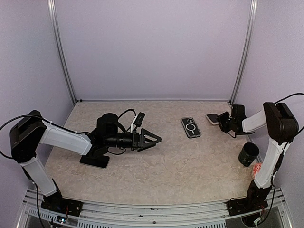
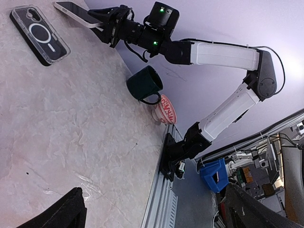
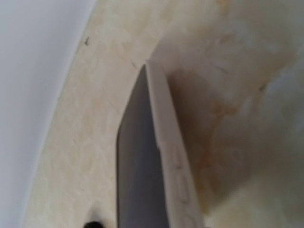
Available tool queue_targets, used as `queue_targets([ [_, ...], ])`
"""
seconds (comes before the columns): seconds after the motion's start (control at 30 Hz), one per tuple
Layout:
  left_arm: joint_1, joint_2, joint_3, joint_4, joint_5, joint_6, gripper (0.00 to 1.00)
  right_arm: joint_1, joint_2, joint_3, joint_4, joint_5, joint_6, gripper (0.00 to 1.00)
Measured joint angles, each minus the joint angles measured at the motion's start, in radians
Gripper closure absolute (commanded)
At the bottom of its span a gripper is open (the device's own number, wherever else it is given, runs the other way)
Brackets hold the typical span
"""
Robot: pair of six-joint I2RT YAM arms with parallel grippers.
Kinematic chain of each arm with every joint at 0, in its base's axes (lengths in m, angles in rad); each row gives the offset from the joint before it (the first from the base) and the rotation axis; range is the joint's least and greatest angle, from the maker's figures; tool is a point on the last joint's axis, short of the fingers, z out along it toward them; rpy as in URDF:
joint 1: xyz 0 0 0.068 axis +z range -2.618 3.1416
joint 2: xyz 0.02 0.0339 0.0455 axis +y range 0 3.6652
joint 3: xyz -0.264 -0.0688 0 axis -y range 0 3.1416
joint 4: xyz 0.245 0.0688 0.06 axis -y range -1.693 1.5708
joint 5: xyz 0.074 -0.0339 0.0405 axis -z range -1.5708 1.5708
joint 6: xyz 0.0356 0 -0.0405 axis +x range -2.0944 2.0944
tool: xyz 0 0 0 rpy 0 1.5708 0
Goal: Put the phone into the phone case
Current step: Place the phone with the phone case at the corner of the board.
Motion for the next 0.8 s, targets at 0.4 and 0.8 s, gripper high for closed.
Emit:
queue_targets([
  [0.4, 0.0, 0.002, 0.0, 0.004, 0.0, -0.003, 0.01, 0.0, -0.03, 0.022, -0.116, 0.003, -0.085, 0.58],
  [0.8, 0.0, 0.002, 0.0, 0.003, 0.0, -0.004, 0.01, 0.0, -0.059, 0.022, -0.2, 0.006, -0.146, 0.57],
])
